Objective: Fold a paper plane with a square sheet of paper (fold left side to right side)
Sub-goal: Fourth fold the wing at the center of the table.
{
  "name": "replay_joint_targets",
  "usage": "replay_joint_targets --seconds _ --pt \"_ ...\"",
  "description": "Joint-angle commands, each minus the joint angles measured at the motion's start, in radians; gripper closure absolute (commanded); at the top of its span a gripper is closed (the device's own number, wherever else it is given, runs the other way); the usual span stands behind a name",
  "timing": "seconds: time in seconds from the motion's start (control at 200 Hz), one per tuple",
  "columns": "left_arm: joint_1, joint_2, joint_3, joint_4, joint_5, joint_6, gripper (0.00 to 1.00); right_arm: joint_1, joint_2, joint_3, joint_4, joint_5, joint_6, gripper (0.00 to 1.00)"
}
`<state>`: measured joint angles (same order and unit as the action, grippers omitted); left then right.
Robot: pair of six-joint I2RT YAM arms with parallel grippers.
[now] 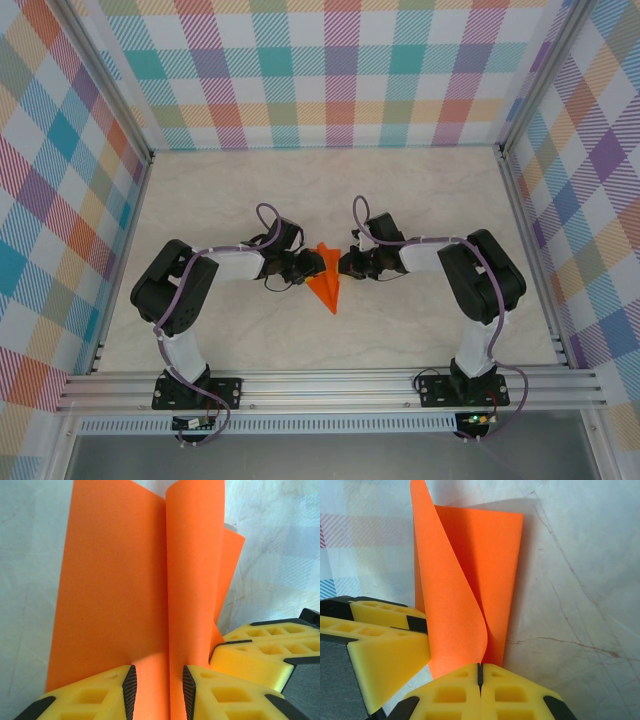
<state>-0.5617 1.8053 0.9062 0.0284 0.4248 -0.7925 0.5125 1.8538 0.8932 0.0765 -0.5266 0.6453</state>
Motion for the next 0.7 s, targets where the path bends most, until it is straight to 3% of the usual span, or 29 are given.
replay_joint_targets --seconds 0.0,0.695 --pt "-0.015 -0.012 0.005 -0.044 -0.018 0.018 0.67 0.008 -0.001 0.027 -0.024 -0.004 -0.026 0.97" --pt "-0.015 -0.013 0.001 -0.041 -0.014 0.019 0.67 0.029 0.041 0.059 -0.149 0.083 -0.074 0.96"
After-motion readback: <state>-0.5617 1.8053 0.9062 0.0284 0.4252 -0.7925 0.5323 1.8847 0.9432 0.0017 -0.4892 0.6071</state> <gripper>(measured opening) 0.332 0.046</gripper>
